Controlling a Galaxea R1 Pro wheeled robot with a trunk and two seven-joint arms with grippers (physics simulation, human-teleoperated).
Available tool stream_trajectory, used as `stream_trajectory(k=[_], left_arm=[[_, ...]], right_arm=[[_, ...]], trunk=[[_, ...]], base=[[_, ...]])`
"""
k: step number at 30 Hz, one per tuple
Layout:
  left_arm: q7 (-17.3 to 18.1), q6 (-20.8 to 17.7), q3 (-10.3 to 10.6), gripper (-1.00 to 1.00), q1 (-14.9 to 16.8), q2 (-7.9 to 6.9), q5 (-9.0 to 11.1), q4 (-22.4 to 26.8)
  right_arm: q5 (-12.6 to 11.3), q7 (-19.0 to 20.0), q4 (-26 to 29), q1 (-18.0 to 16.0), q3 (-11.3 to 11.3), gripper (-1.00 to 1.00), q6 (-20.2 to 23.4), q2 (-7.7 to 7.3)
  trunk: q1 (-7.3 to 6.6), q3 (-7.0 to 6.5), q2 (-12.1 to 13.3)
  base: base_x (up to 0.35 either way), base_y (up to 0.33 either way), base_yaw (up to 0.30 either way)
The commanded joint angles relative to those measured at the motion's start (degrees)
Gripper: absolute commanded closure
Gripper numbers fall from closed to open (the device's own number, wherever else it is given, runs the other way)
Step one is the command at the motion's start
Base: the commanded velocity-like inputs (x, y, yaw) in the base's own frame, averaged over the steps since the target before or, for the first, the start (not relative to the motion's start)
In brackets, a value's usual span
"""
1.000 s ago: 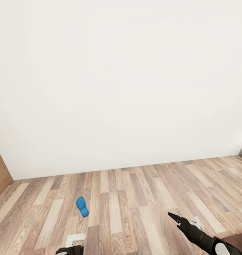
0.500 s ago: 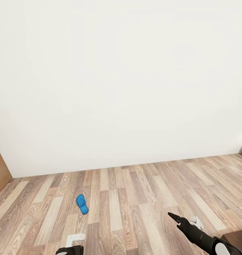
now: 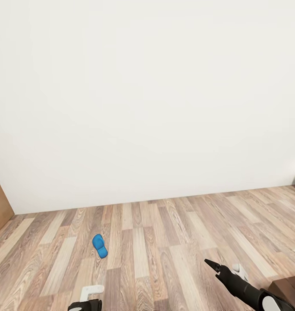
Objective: In the bedroom, move the book from the bed onto either nightstand, and place the two sandals side by side next to the bed.
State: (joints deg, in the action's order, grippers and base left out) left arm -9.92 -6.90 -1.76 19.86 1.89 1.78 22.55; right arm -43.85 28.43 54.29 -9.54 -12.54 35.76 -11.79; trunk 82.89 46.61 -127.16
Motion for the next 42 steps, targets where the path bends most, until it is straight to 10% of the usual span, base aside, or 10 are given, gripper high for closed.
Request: stream_trajectory(k=[1, 42], left_arm=[[-0.1, -0.3, -0.2, -1.00, 0.0, 0.04, 0.2, 0.1], [0.0, -0.2, -0.4, -1.00, 0.0, -0.02, 0.2, 0.1]], right_arm=[[-0.3, 0.0, 0.0, 0.0, -0.1, -1.00, 0.5, 0.01], [-0.2, 0.0, -0.1, 0.0, -0.1, -1.00, 0.5, 0.02]], trunk=[[0.22, 0.24, -0.4], [8.83, 7.69, -16.1]], base=[[0.000, 0.000, 0.000], [0.000, 0.000, 0.000]])
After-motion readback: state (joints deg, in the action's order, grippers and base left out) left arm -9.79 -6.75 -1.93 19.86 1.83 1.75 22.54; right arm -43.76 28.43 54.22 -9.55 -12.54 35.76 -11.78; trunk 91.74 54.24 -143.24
